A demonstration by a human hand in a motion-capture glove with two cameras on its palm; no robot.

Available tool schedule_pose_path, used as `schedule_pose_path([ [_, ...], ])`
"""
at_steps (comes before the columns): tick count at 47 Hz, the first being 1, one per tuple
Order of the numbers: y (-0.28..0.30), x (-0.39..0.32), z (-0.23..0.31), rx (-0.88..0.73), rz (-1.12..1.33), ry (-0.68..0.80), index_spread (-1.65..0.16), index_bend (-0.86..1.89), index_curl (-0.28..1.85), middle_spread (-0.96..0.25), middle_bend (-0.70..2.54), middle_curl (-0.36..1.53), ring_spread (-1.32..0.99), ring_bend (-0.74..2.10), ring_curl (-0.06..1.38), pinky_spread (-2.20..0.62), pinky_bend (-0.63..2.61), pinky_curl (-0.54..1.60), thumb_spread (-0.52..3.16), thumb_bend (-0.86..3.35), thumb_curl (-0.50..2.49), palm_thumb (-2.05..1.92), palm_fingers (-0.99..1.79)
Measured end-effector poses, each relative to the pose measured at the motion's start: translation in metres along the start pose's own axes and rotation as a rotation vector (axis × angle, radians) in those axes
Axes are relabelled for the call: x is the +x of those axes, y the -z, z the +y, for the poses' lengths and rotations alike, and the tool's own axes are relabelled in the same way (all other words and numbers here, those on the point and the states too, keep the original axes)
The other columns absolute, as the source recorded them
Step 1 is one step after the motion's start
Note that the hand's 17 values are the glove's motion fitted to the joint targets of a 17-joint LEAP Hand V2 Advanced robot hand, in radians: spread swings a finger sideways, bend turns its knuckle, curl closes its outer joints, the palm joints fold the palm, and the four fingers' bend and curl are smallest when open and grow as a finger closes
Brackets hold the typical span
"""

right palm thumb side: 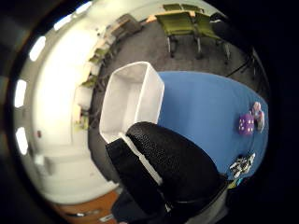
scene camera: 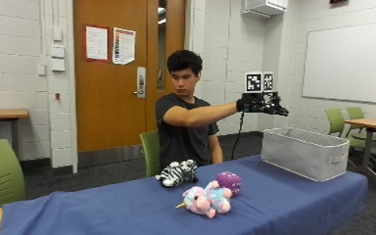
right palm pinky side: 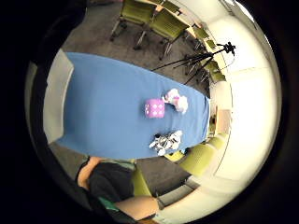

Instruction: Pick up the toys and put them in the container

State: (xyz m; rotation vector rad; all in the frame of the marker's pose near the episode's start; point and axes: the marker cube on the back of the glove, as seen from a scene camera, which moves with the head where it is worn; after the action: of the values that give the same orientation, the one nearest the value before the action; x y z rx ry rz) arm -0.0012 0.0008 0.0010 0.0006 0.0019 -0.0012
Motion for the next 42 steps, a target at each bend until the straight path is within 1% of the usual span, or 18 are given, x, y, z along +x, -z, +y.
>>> schedule_pose_path([
  [4, -0.002, 0.002, -0.001, 0.000, -0.002, 0.004, -0.13, 0.21, 0.08, -0.06, 0.23, 0.07, -0.16, 0.20, 0.04, -0.08, 0.39, 0.12, 0.58, -0.11, 0.00, -0.17, 0.25],
  [9, -0.003, 0.003, 0.000, -0.002, -0.003, 0.014, -0.17, 0.20, 0.13, -0.08, 0.23, 0.11, -0.22, 0.19, 0.06, -0.10, 0.41, 0.16, 0.79, -0.11, 0.00, -0.17, 0.23],
  [21, -0.006, 0.015, 0.003, 0.012, 0.037, 0.003, -0.22, 0.19, 0.21, -0.10, 0.23, 0.18, -0.29, 0.20, 0.10, -0.13, 0.41, 0.21, 1.00, -0.11, 0.02, -0.17, 0.20],
  [25, -0.008, 0.040, 0.005, 0.031, 0.083, -0.029, -0.22, 0.19, 0.23, -0.11, 0.23, 0.20, -0.31, 0.20, 0.12, -0.13, 0.41, 0.23, 1.02, -0.11, 0.02, -0.17, 0.20],
  [32, -0.023, 0.106, 0.007, 0.033, 0.112, -0.119, -0.24, 0.18, 0.26, -0.12, 0.23, 0.23, -0.33, 0.22, 0.14, -0.14, 0.42, 0.25, 1.05, -0.11, 0.02, -0.17, 0.21],
  [38, -0.050, 0.153, 0.010, 0.024, 0.105, -0.175, -0.25, 0.18, 0.28, -0.12, 0.22, 0.25, -0.34, 0.23, 0.16, -0.14, 0.44, 0.27, 1.07, -0.11, 0.02, -0.17, 0.22],
  [42, -0.080, 0.178, 0.012, -0.004, 0.082, -0.197, -0.25, 0.18, 0.29, -0.13, 0.22, 0.26, -0.35, 0.24, 0.17, -0.15, 0.45, 0.28, 1.07, -0.11, 0.03, -0.17, 0.23],
])
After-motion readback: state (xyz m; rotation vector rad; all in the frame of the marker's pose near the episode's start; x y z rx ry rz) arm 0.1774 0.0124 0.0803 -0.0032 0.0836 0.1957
